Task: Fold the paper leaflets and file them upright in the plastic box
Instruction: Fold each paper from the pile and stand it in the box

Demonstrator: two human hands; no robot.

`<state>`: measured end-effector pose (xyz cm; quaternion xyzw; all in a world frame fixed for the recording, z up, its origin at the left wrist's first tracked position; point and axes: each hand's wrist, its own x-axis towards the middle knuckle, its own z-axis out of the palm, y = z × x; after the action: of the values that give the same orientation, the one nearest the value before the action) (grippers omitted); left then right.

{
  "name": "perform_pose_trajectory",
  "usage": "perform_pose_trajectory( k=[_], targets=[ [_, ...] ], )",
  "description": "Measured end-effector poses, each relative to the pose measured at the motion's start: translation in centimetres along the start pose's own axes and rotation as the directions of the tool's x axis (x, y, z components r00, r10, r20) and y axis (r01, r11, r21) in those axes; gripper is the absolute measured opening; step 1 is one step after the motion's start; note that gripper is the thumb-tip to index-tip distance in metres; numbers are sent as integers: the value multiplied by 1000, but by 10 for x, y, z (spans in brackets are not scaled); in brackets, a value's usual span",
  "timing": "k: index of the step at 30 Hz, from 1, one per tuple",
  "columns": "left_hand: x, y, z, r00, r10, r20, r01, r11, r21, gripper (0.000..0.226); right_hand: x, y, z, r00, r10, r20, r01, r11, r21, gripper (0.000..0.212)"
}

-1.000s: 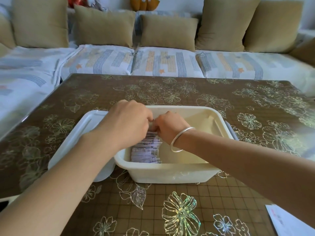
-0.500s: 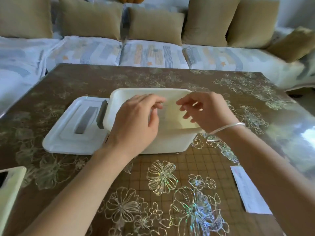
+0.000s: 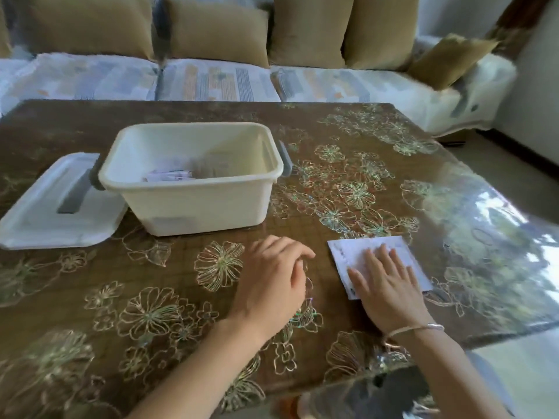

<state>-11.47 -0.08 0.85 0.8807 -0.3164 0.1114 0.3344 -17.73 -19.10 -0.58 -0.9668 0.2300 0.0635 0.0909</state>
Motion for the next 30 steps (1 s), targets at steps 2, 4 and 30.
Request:
perform_pose_trajectory(
  k=[2, 4, 30],
  targets=[
    [-9, -6, 2, 999, -42, 23, 42, 999, -2, 24, -8, -5, 4, 995, -101, -14, 101, 994, 39, 67],
    [-15, -11, -2, 997, -76, 13, 75, 997, 12, 22, -17, -16, 7, 962, -268, -43, 270, 961, 64, 80],
    [-47, -37, -41, 944, -312, 107, 310, 950, 32, 42, 1, -58, -42, 952, -300, 60, 247, 869, 429, 17]
  ],
)
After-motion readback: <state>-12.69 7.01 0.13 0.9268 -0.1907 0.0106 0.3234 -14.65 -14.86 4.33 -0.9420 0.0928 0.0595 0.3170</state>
